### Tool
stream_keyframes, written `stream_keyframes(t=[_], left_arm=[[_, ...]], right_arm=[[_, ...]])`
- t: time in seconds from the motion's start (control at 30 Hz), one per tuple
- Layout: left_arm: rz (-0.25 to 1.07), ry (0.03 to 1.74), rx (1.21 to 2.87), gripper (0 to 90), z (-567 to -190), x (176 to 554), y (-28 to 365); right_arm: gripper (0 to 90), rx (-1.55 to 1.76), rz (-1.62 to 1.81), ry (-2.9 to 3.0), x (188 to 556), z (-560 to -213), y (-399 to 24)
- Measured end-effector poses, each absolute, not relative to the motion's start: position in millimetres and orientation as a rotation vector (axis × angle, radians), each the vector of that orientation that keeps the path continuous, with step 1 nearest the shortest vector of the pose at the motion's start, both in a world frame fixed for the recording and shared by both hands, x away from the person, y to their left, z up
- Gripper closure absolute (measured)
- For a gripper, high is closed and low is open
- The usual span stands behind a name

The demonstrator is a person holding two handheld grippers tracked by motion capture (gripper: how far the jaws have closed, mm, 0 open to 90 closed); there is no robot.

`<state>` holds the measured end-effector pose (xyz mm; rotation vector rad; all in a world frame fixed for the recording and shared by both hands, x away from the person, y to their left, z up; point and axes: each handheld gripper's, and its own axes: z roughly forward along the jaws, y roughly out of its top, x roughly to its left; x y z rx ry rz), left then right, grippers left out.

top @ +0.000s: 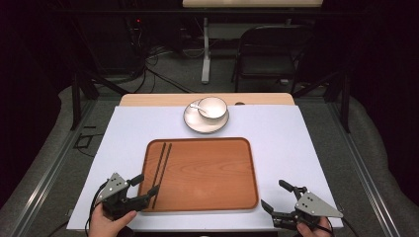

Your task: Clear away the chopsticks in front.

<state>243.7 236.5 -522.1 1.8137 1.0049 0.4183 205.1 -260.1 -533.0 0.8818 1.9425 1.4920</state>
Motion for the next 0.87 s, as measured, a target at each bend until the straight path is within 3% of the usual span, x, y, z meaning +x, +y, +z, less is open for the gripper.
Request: stream_keyframes(t=[0.87], left_arm=[[0.378,1.083,1.793,29.6,-532.2,250.2,240.8]], right_arm=[[14.2,0.888,1.489,1.938,205.8,-533.2,-261.5]])
